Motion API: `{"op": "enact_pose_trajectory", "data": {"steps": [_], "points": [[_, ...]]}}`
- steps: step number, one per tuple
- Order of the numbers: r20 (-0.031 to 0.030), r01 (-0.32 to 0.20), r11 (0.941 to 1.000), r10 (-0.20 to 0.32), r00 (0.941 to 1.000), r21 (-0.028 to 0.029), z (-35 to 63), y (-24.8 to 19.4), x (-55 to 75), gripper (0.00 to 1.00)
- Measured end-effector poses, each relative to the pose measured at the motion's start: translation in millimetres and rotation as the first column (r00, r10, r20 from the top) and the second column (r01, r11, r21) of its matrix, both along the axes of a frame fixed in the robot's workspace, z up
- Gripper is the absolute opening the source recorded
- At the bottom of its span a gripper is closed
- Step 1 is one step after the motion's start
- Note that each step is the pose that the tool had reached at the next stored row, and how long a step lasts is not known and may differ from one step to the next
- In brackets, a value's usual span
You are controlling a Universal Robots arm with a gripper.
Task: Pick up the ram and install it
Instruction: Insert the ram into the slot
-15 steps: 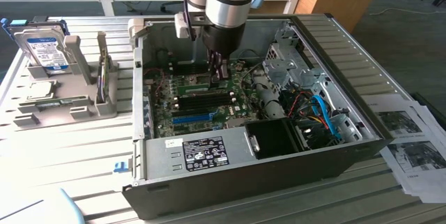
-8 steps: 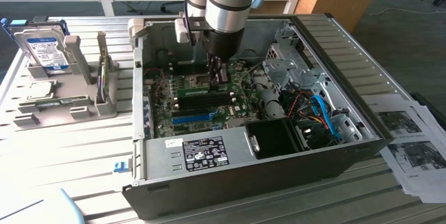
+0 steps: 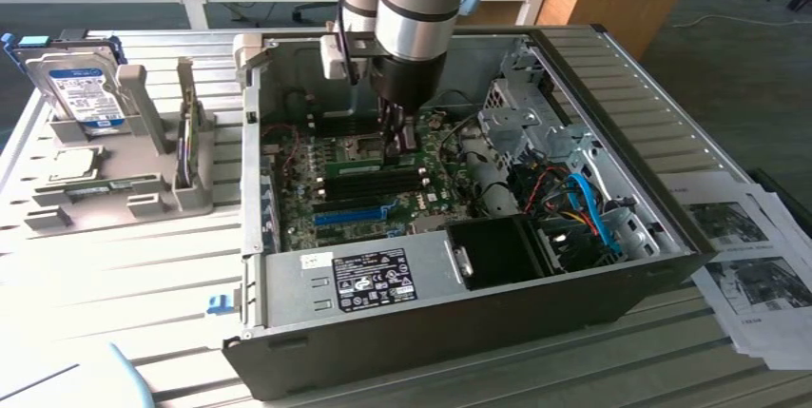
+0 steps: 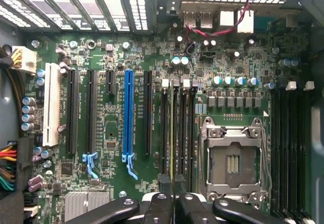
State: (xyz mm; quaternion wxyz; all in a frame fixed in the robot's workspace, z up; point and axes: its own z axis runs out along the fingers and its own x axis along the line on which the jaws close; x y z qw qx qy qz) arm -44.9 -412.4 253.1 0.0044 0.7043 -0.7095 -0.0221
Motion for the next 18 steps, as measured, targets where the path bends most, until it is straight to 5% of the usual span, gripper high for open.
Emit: {"op": "enact_pose_trajectory", "data": {"steps": [18], "points": [[0.0001,0.0,1.0,0.0,1.0,-0.0002,-10.6,0.0,4.0,0.11]]}}
